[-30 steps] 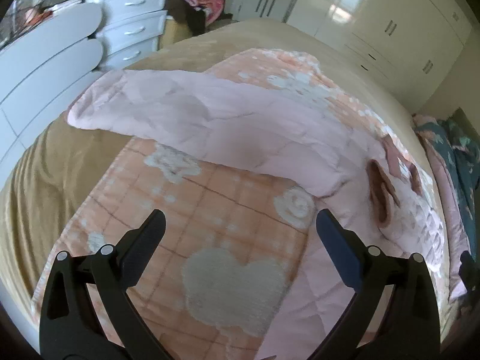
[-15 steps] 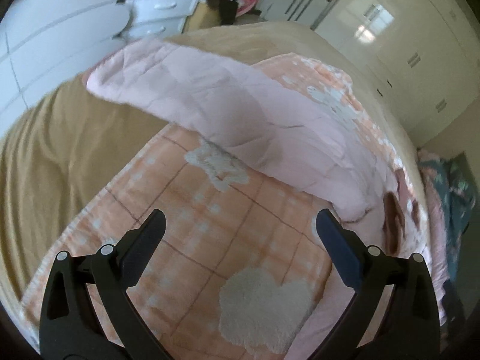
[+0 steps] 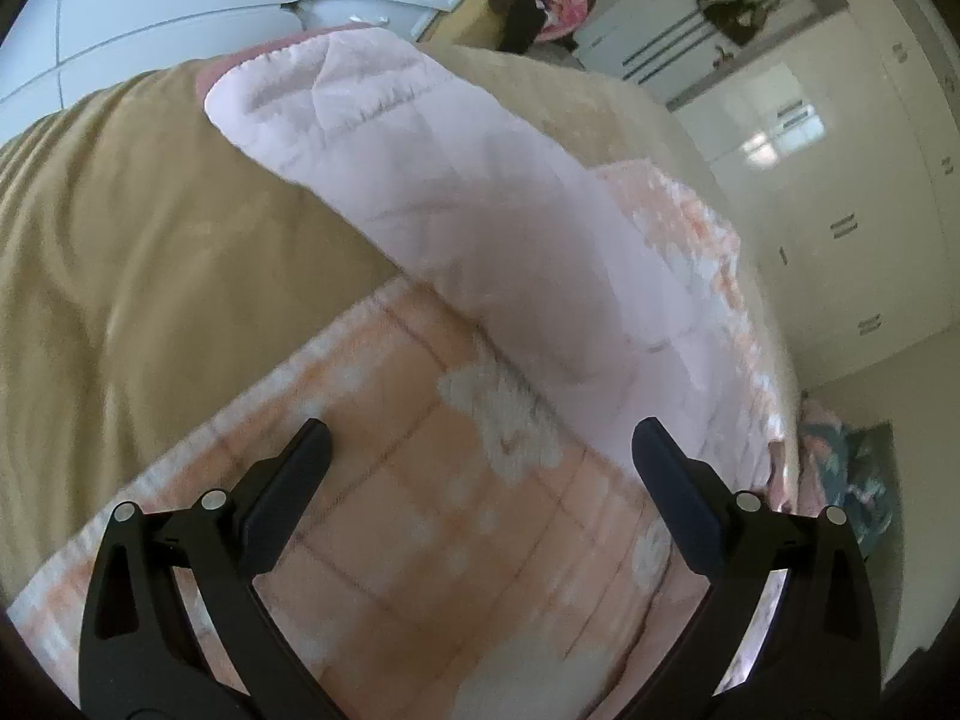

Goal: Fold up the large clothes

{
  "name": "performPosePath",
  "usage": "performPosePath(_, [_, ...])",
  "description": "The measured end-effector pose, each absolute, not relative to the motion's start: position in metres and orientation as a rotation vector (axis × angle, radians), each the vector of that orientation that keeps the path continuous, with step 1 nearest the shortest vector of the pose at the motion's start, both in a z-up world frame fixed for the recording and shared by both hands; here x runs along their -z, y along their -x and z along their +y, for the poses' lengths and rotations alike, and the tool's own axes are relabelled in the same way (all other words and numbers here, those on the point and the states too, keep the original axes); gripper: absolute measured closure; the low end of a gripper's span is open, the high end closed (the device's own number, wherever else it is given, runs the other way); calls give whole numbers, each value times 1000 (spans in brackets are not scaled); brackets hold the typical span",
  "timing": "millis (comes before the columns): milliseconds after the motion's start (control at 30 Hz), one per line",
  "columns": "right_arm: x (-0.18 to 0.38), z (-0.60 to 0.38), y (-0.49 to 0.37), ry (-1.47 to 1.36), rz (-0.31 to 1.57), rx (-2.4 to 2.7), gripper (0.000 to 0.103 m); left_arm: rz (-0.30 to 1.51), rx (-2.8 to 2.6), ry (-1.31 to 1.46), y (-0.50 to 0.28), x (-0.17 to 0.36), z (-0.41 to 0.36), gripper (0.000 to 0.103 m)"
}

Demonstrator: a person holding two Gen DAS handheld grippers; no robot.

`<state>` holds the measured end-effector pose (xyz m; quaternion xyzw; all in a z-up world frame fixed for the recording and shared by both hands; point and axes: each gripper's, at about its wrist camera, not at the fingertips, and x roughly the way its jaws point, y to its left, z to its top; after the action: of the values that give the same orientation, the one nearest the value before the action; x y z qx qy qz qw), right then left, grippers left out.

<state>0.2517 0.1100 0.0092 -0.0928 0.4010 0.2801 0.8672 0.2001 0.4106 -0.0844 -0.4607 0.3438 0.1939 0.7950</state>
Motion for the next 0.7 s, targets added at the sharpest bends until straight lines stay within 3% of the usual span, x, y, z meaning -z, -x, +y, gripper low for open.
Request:
performPosePath(233, [-2, 124, -258, 171, 872, -626, 4, 651, -443, 1057, -207, 86, 432, 10])
performPosePath(533, [1, 114, -259, 140, 895, -616, 4, 577, -493, 1150, -222, 97, 465, 20])
performPosePath(633, [0, 100, -257, 127, 892, -588, 4, 563, -529, 1143, -228, 96, 475, 32])
performPosePath(700, [0, 89, -258, 108, 895, -569, 4, 583, -549, 1136, -232, 96, 480, 53])
